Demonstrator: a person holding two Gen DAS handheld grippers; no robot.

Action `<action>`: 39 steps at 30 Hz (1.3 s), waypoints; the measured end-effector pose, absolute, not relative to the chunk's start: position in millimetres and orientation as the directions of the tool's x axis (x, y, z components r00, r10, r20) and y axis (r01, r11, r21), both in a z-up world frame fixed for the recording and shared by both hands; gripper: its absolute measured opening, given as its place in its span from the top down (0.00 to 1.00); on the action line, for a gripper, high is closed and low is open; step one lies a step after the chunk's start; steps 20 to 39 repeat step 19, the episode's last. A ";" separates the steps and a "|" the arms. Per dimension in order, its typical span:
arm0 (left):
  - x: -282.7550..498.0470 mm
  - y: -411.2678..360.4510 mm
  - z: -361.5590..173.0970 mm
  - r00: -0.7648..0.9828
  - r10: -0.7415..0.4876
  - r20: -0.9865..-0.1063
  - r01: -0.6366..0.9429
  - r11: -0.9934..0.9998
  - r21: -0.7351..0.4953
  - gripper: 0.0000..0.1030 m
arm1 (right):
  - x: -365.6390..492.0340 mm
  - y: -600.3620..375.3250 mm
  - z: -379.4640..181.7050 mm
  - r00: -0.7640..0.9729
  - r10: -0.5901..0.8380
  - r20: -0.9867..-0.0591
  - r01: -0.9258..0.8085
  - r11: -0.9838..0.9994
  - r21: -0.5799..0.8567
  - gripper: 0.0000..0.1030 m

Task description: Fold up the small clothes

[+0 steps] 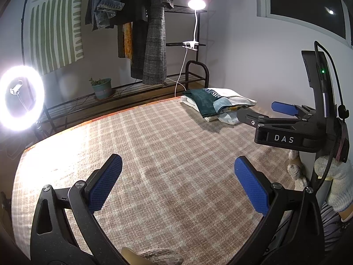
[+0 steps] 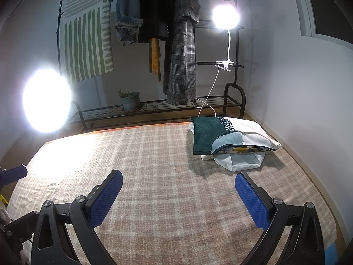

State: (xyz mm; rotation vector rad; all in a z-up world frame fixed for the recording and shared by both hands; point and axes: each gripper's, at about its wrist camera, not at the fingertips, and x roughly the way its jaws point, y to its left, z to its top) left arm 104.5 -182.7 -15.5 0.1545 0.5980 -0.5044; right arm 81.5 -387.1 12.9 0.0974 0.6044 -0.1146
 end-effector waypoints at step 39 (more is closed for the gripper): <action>99.7 -180.7 -16.1 0.736 -0.380 -0.560 0.473 0.881 0.025 0.00 | 85.1 -382.3 11.5 0.811 -0.071 -0.580 0.124 0.991 0.052 0.00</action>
